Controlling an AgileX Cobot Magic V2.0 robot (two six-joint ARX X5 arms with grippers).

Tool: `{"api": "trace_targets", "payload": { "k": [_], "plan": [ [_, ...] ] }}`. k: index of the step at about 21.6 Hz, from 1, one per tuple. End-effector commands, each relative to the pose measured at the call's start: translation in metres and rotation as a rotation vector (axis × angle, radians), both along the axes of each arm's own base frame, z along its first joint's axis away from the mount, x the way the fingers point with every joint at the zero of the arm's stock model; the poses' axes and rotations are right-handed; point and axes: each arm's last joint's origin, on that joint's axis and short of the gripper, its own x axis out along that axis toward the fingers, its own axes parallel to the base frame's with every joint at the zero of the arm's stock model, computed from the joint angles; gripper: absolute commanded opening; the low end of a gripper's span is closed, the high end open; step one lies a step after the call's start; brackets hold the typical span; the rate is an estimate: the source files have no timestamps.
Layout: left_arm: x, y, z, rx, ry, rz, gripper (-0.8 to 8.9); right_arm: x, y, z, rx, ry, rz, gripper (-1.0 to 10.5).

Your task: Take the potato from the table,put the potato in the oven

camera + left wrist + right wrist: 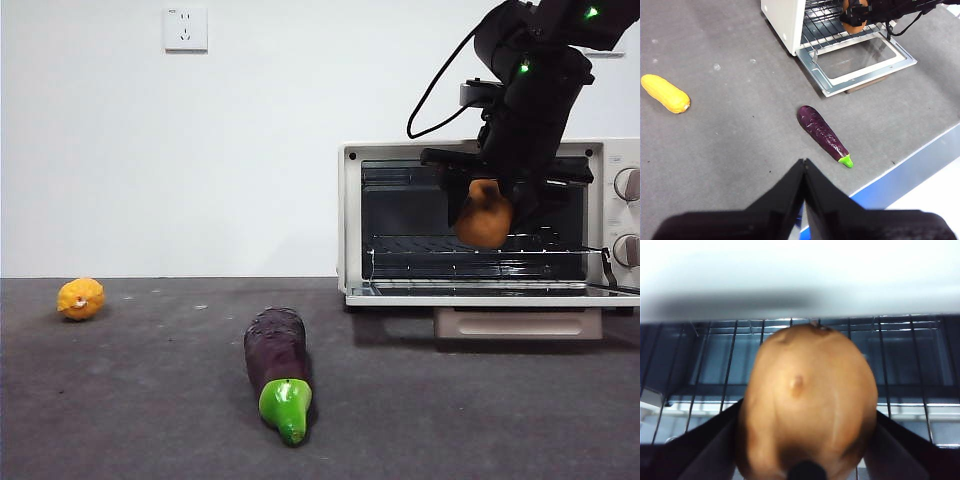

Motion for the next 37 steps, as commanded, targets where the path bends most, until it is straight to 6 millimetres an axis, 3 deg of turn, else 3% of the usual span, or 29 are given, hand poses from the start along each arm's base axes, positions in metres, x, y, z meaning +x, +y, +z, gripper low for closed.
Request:
{"api": "trace_targets", "payload": {
  "k": [1,3,4,12,16,22,27,32,37],
  "plan": [
    [0.002,-0.003,-0.001,0.014,0.0,-0.004,-0.05,0.003,0.001,-0.007,0.005,0.011,-0.008,3.3],
    [0.004,-0.005,-0.001,0.02,0.005,-0.004,-0.05,0.003,0.001,-0.006,-0.003,-0.002,-0.019,5.2],
    [0.005,-0.006,-0.002,0.024,0.008,-0.004,-0.05,0.003,0.0,-0.006,-0.006,-0.004,-0.023,5.5],
    [0.012,-0.016,-0.004,0.057,0.031,-0.004,-0.05,-0.004,-0.001,0.0,-0.015,0.029,-0.022,5.5],
    [0.02,-0.024,-0.006,0.112,0.023,0.035,-0.05,-0.021,-0.005,0.025,-0.015,0.035,-0.018,5.4],
    [0.053,-0.059,-0.019,0.3,0.041,0.08,-0.08,-0.084,-0.01,0.087,-0.051,0.03,0.058,5.4],
    [0.107,-0.107,-0.035,0.24,0.072,-0.095,-0.09,-0.159,-0.02,0.147,-0.025,-0.11,0.132,5.4],
    [0.16,-0.113,-0.051,0.073,0.168,-0.155,-0.09,-0.206,-0.038,0.17,-0.007,-0.179,0.129,5.3],
    [0.221,-0.11,-0.082,-0.117,0.303,-0.155,-0.08,-0.251,-0.058,0.183,0.013,-0.235,0.127,5.0]
  ]
}}
